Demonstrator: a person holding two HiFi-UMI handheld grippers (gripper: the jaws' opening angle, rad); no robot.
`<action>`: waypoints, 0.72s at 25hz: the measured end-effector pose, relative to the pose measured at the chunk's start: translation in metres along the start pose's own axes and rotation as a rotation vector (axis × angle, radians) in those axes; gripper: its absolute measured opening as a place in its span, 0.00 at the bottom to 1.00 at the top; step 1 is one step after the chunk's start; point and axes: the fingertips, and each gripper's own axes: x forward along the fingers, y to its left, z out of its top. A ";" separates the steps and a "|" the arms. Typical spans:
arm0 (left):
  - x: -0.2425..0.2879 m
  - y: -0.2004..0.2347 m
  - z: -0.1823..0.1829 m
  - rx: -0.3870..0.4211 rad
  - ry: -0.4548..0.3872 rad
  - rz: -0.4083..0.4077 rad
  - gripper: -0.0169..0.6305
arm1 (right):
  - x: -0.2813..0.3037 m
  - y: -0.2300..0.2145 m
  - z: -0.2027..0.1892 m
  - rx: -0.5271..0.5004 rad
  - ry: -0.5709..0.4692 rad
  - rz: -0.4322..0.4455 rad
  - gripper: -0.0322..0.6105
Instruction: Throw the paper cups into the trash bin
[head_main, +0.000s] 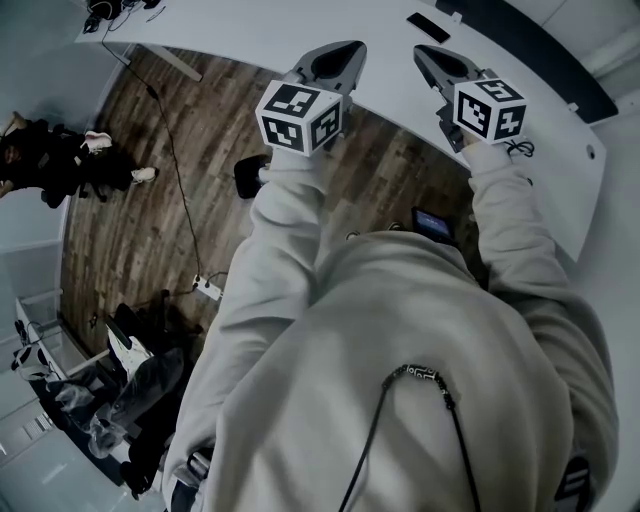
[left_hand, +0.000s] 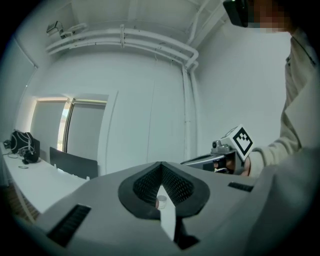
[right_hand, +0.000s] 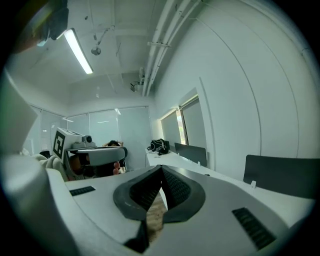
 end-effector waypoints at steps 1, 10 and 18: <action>-0.001 -0.003 -0.002 0.006 0.006 -0.011 0.02 | -0.003 0.000 -0.002 0.015 -0.004 0.002 0.08; 0.046 -0.040 0.004 -0.104 -0.067 -0.098 0.02 | -0.090 -0.045 0.001 0.085 -0.081 -0.195 0.08; 0.124 -0.127 0.006 -0.085 -0.046 -0.256 0.02 | -0.195 -0.105 0.010 0.128 -0.182 -0.372 0.08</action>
